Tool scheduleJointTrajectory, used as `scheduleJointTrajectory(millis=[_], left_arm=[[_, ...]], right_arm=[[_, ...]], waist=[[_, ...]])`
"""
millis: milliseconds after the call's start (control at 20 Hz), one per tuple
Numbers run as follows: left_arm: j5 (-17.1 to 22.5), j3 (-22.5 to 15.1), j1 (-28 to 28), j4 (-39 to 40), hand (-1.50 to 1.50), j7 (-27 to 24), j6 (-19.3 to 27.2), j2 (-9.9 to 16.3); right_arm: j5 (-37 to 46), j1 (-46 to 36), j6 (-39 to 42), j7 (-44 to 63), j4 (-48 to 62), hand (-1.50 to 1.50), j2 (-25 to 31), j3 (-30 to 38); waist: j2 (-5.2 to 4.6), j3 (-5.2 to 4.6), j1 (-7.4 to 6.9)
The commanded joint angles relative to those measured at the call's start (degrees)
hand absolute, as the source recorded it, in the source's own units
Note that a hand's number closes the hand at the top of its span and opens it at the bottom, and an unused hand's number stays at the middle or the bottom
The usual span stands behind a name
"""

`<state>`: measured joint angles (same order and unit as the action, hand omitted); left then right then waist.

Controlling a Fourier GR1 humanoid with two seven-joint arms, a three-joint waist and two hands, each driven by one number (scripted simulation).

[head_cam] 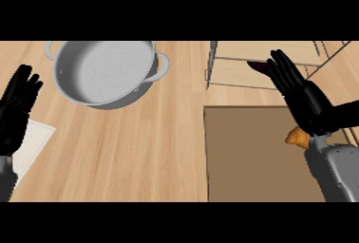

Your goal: Pick the croissant from the tray and place it in the tiered shelf

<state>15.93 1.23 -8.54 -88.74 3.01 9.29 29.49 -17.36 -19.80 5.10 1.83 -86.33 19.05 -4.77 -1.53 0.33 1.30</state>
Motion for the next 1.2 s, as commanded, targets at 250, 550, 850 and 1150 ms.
scheduleJointTrajectory(millis=[250,550,850,1150], left_arm=[[-5.53,-9.46,-2.19,0.16,0.0,-2.16,-1.3,-4.62],[-7.37,-14.81,-2.16,2.99,0.0,-1.84,-0.2,-10.11],[-9.4,-16.72,-3.26,3.8,0.0,-2.01,0.58,-11.94],[-8.96,-16.83,-2.97,3.22,0.0,-1.44,0.03,-12.23]], right_arm=[[-19.19,-5.55,35.78,-7.05,4.63,-1.5,6.98,0.67],[-4.39,-2.86,27.4,-21.4,19.86,1.5,9.45,9.15],[-12.22,-6.07,40.36,-31.99,38.93,-1.5,9.78,15.75],[-9.27,-7.85,55.11,-31.15,36.5,-1.5,17.49,11.89]], waist=[[-0.22,0.26,-1.8],[-0.77,0.12,-2.15],[-0.36,0.12,-4.08],[0.08,0.2,-4.61]])
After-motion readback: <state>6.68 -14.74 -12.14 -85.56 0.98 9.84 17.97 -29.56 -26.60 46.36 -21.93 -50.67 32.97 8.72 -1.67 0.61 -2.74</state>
